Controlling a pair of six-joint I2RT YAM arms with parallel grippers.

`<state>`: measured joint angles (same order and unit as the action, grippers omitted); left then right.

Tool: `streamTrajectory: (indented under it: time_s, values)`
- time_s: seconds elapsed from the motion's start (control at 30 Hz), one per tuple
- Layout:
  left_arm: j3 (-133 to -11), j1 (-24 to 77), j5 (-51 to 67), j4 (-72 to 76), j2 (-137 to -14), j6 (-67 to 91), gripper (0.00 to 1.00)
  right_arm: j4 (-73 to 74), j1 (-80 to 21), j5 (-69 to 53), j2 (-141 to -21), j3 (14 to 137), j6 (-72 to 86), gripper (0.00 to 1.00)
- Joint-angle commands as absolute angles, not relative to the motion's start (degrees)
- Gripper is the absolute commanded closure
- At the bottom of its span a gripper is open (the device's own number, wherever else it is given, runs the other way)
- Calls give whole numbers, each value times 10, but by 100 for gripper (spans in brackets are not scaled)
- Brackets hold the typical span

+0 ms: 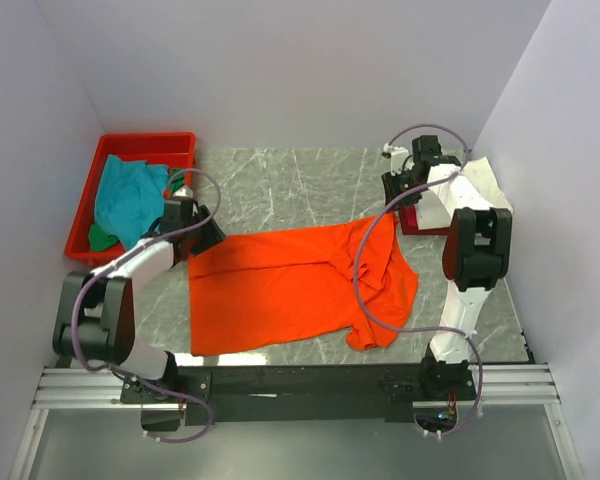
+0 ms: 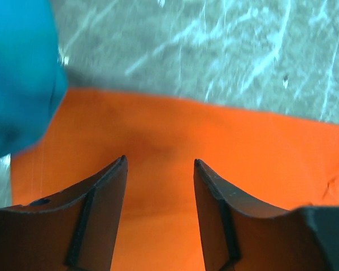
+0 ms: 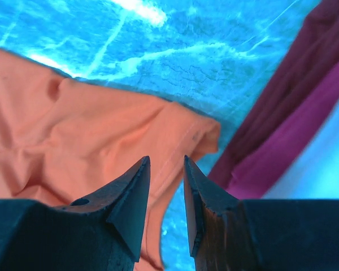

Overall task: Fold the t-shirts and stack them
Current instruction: Fold the tshirt

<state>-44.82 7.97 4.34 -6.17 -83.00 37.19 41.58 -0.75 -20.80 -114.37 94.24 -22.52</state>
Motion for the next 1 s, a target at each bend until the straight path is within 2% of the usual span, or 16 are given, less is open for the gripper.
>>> streamTrajectory:
  time_s: [0.0,0.3,0.63,0.73,0.8,0.83,0.9,0.97]
  values:
    - [-492,79,28,-27,-863,358,45,422,-11,-206,-1165,980,-199,62]
    - [-522,79,28,-15,-939,364,47,396,-8,-165,-1172,941,-198,63]
    - [-537,80,23,-18,-975,366,47,410,-6,-175,-1208,965,-193,65]
    - [-541,79,16,-23,-991,369,47,414,-5,-180,-1214,966,-193,71]
    - [-542,79,11,-28,-1001,371,48,412,-3,-182,-1213,965,-192,81]
    - [-542,79,10,-29,-1004,372,48,412,-3,-183,-1212,964,-192,91]
    - [-541,78,2,-35,-1005,373,48,407,-4,-181,-1208,962,-187,100]
    - [-540,76,2,-40,-1004,377,50,400,13,-171,-1195,951,-186,100]
